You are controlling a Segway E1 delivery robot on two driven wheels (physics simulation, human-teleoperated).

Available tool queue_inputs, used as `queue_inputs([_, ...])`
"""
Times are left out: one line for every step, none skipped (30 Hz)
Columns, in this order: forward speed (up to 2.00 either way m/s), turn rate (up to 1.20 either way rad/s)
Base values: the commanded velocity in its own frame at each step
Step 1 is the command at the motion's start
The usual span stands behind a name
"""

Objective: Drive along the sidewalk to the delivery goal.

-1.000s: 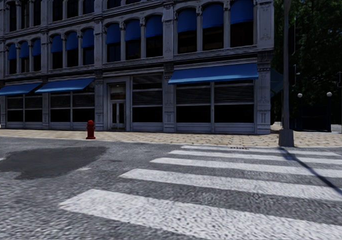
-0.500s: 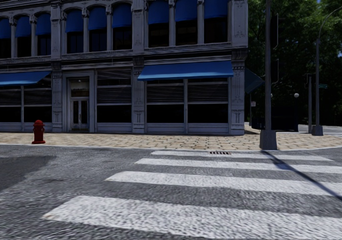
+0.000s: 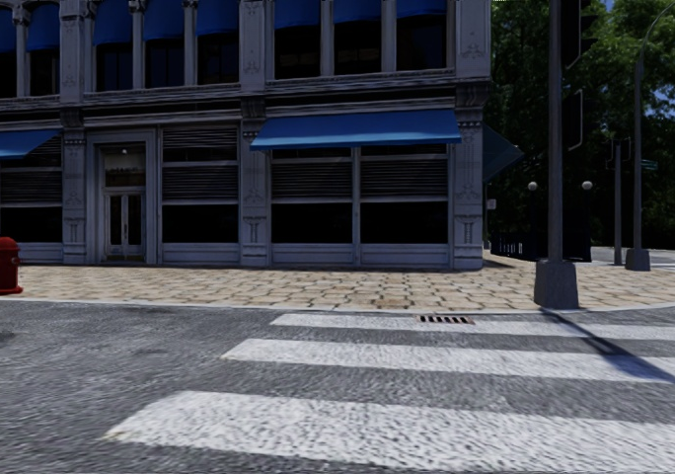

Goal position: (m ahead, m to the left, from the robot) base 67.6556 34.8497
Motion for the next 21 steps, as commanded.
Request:
queue_inputs([2.00,-1.19])
queue_inputs([2.00,-1.19])
queue_inputs([2.00,-0.13])
queue_inputs([2.00,-0.04])
queue_inputs([2.00,0.00])
queue_inputs([2.00,0.00])
queue_inputs([2.00,0.00])
queue_inputs([2.00,0.00])
queue_inputs([2.00,0.00])
queue_inputs([2.00,0.00])
queue_inputs([2.00,0.00])
queue_inputs([2.00,0.00])
queue_inputs([2.00,0.00])
queue_inputs([2.00,0.00])
queue_inputs([2.00,0.00])
queue_inputs([2.00,0.00])
queue_inputs([2.00,0.00])
queue_inputs([2.00,0.00])
queue_inputs([2.00,0.00])
queue_inputs([2.00,0.00])
queue_inputs([2.00,0.00])
